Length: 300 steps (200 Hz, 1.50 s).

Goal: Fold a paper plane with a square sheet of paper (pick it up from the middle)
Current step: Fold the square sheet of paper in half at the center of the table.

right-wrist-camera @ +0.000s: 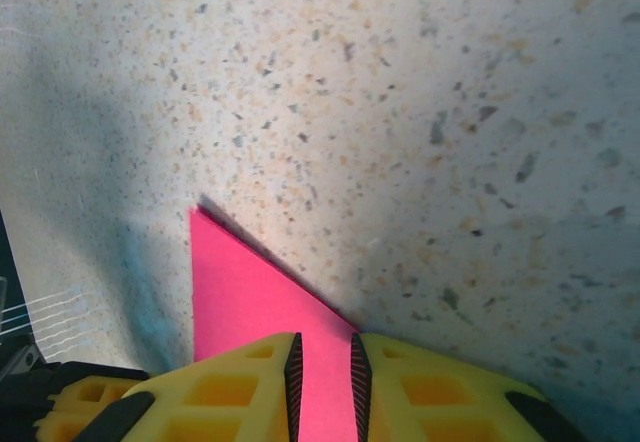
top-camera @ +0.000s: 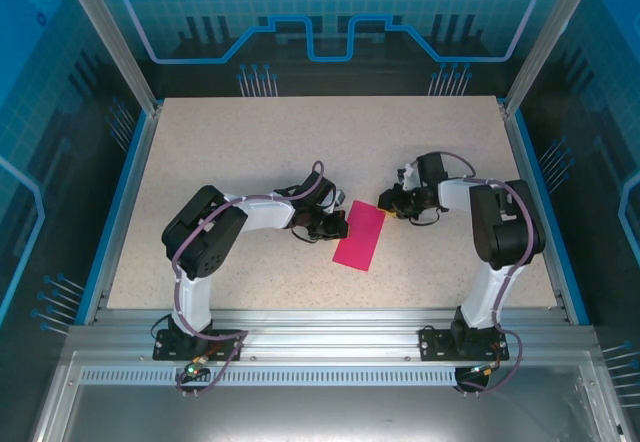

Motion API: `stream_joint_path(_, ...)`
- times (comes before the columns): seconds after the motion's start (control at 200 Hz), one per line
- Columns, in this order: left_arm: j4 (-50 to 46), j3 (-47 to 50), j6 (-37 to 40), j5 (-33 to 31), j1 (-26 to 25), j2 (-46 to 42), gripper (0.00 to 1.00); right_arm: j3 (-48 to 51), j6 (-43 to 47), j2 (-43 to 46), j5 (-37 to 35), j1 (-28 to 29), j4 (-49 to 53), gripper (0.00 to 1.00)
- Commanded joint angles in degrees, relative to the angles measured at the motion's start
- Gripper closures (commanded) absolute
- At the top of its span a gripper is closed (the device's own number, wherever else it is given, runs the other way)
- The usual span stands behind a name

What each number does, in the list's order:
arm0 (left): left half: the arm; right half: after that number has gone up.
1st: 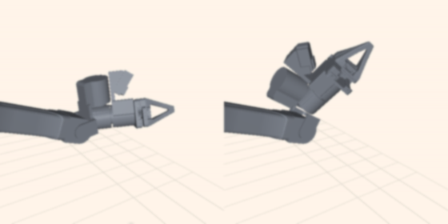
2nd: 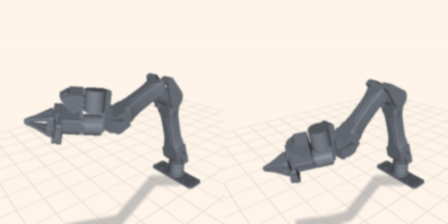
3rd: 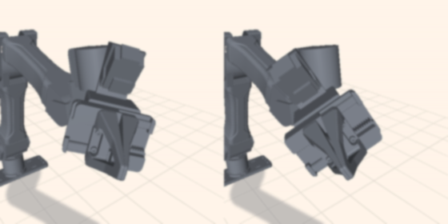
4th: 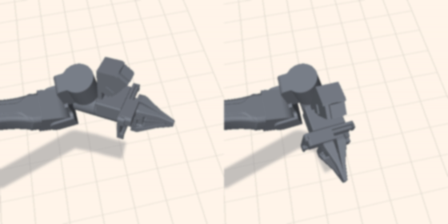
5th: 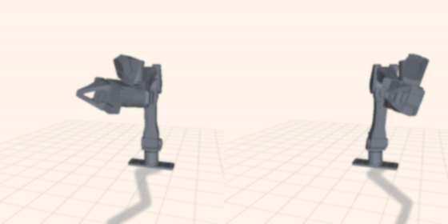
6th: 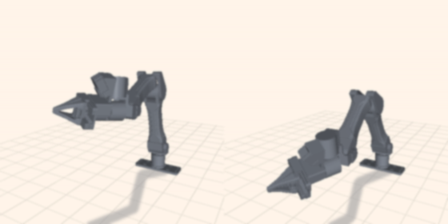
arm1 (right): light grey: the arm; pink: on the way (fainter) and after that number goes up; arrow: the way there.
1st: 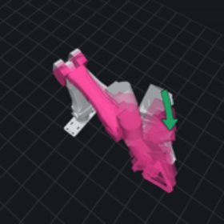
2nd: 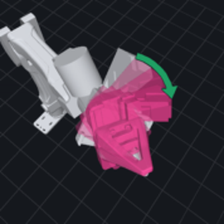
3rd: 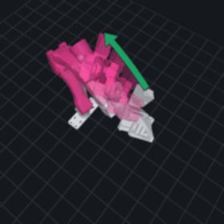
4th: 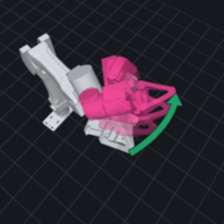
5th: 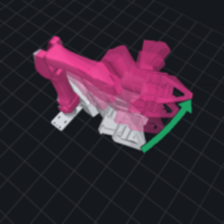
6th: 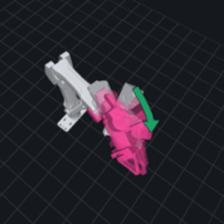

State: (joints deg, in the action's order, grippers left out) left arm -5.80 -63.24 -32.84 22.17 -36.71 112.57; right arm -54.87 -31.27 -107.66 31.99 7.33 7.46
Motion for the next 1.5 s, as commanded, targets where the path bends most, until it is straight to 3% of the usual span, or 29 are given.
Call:
stream_joint_path(0.0,-7.2,1.2,1.2,-1.5,-1.1,1.5,1.0,-0.1,-0.7,-2.7,-0.1,-1.3,-0.7,0.77)
stream_joint_path(0.66,-7.2,1.0,-1.3,-3.4,-2.3,0.0,1.0,-7.0,-0.7,-6.2,-0.2,-2.4,5.1,0.76)
stream_joint_path(0.985,-7.0,0.3,-5.2,-5.5,-4.2,-1.6,1.0,-12.5,3.6,-2.5,2.7,-4.4,11.6,0.71)
stream_joint_path(1.155,-6.4,-0.3,-7.5,-6.4,-4.9,-3.9,1.0,-6.4,4.9,3.6,3.8,-3.6,12.0,0.63)
stream_joint_path(1.23,-6.0,-0.6,-8.6,-7.6,-5.0,-5.8,0.94,-3.6,6.1,7.5,1.3,-3.2,14.8,0.59)
stream_joint_path(1.275,-5.5,-0.5,-9.1,-8.3,-5.1,-7.0,0.84,-2.2,7.2,9.8,0.0,-2.9,16.8,0.58)
stream_joint_path(1.355,-3.6,1.1,-10.1,-9.9,-5.0,-9.4,0.77,1.0,8.8,13.9,-1.5,-2.0,18.9,0.54)
stream_joint_path(1.41,-1.7,2.7,-10.9,-11.2,-5.1,-11.1,0.67,2.9,9.9,16.5,-3.3,-1.1,20.5,0.51)
stream_joint_path(1.495,1.3,5.4,-11.7,-11.7,-5.1,-12.8,0.64,5.6,10.5,19.2,-3.5,1.2,21.6,0.51)
